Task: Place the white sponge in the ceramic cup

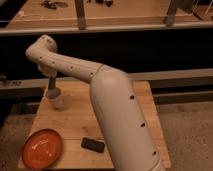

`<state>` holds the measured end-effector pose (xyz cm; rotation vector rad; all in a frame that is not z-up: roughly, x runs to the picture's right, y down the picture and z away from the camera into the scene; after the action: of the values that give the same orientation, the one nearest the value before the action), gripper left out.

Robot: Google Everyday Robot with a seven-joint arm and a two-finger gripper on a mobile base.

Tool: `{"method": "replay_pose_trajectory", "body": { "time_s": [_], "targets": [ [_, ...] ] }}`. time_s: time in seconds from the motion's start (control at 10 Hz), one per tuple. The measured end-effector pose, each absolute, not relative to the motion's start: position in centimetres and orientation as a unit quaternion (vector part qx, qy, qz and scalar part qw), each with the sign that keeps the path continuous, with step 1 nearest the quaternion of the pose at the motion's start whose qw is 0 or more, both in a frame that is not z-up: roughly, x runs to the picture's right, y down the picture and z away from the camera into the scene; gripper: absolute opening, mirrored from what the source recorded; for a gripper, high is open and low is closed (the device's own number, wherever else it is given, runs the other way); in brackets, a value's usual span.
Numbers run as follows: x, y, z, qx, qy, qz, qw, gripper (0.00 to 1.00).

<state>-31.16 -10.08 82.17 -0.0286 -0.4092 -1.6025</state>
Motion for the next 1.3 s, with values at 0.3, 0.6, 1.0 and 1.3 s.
{"method": "replay_pose_trajectory", "body": {
  "time_s": [0.3,0.6,1.0,1.3],
  "targets": [
    [-31.4,-10.1,82.2,-0.009,-0.182,-0.712,0.679,0.32],
    [-31.4,-10.2,82.3,-0.007,-0.182,-0.71,0.68,0.32],
    [-31.4,-10.3,82.4,-0.004,-0.182,-0.707,0.684,0.4],
    [-32.7,-9.6,82.1,0.004,-0.187,-0.712,0.677,0.24]
  ]
}}
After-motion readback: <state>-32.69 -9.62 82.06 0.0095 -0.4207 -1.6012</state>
